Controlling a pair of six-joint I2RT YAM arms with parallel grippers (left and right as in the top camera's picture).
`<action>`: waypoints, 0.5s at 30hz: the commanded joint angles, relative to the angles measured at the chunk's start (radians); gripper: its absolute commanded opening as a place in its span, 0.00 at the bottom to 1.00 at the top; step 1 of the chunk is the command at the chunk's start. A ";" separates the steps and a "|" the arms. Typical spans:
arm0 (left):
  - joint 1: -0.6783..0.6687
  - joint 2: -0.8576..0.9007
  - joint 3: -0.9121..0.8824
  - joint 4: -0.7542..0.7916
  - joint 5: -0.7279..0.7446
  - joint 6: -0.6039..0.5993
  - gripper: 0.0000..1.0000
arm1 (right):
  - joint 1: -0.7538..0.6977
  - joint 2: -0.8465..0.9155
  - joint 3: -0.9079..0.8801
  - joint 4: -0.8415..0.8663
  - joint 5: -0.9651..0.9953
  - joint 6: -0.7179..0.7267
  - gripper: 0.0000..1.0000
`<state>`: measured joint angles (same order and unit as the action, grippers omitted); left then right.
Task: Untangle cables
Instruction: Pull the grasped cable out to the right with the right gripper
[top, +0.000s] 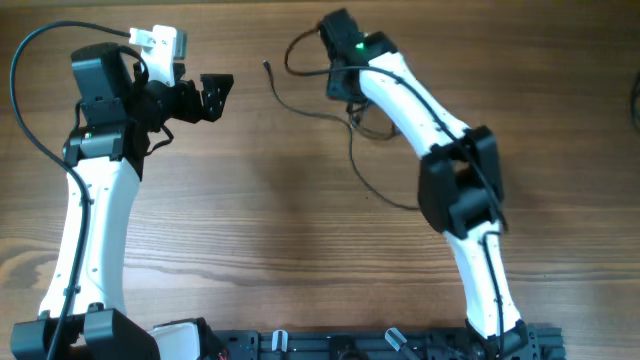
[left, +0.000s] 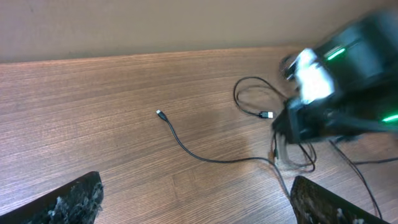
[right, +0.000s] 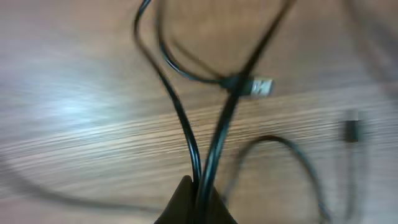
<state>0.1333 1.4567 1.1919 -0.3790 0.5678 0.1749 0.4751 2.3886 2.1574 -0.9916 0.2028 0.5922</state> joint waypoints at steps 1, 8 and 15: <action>0.006 0.006 0.014 -0.001 0.020 0.005 0.98 | -0.011 -0.173 0.005 -0.014 0.006 -0.052 0.05; 0.006 0.006 0.014 -0.012 0.083 0.005 0.98 | -0.031 -0.302 0.005 -0.149 0.024 -0.071 0.05; 0.006 0.006 0.014 -0.038 0.106 0.005 0.98 | -0.032 -0.506 0.005 -0.216 0.070 -0.095 0.05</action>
<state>0.1333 1.4567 1.1919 -0.4091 0.6388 0.1749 0.4438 2.0190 2.1563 -1.1931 0.2230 0.5159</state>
